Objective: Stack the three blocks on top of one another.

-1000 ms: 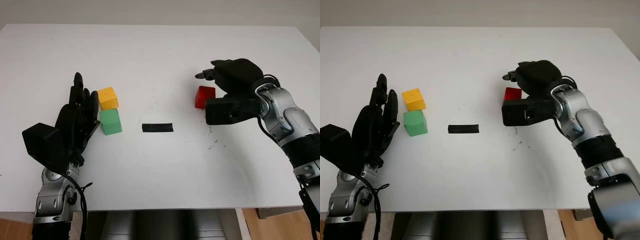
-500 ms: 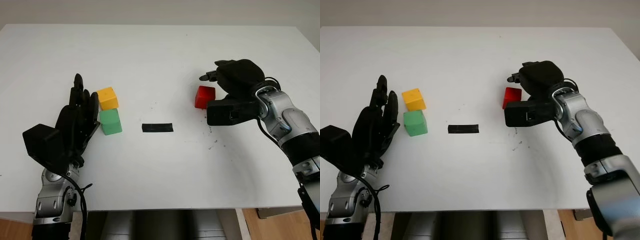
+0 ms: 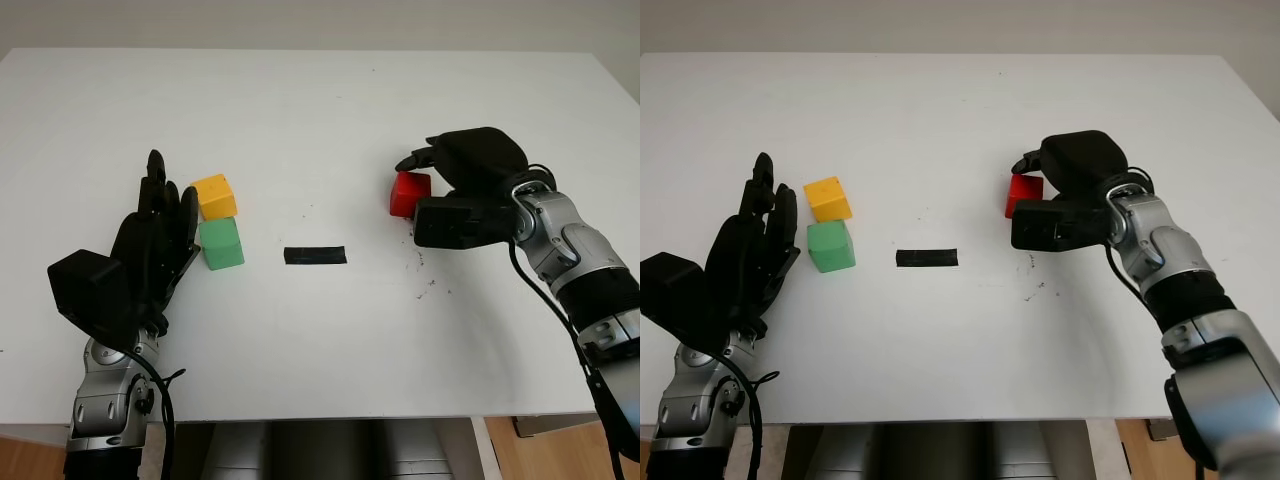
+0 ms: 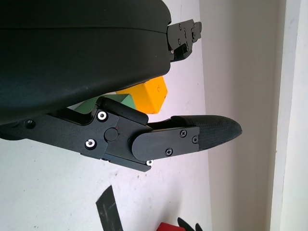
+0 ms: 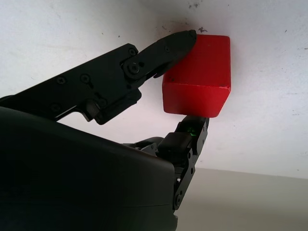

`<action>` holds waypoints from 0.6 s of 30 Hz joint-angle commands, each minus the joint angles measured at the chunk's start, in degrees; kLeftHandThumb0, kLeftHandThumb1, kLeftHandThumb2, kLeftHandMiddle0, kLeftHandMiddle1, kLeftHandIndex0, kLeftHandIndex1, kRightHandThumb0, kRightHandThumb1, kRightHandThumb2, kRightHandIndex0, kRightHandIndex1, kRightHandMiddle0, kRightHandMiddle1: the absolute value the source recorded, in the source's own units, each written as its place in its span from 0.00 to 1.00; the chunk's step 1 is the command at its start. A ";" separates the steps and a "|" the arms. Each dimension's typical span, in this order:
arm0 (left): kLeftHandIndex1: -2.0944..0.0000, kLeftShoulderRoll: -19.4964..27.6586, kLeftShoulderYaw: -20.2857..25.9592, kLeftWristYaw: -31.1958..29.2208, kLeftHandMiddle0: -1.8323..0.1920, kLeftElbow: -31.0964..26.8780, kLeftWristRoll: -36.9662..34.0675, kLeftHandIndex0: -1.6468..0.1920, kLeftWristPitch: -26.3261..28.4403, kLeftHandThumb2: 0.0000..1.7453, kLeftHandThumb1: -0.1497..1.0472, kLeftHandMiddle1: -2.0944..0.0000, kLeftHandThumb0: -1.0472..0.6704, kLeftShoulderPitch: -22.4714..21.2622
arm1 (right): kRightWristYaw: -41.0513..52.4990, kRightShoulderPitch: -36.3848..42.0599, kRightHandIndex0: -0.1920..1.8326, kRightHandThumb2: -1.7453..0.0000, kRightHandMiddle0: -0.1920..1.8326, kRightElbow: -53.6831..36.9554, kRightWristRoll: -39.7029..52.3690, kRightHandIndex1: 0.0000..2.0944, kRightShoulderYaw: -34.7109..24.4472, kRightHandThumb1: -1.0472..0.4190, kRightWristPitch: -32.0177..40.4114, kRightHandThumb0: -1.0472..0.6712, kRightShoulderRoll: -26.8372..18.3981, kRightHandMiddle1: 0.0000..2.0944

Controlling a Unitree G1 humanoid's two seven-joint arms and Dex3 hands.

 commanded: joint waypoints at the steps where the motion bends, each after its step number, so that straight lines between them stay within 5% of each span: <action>1: 0.98 -0.43 -0.43 0.24 1.00 -0.95 0.28 1.00 -0.05 0.30 1.00 0.99 0.19 0.21 | -1.80 -0.72 0.34 0.97 0.49 1.28 -0.09 0.05 0.21 0.13 -0.96 0.35 0.47 0.14; 8: 0.98 -0.33 -0.62 0.35 1.00 -0.68 0.50 1.00 -0.39 0.29 1.00 0.99 0.18 0.05 | -6.53 -1.59 0.39 0.97 0.40 4.90 -1.03 0.03 1.39 0.09 -4.31 0.40 0.34 0.48; 18: 0.98 -0.70 -0.75 0.76 1.00 -0.89 0.36 0.99 -0.05 0.29 1.00 0.98 0.19 0.04 | -9.04 -2.49 0.42 0.97 0.40 5.40 -0.43 0.03 1.29 0.11 -6.62 0.42 -0.39 0.46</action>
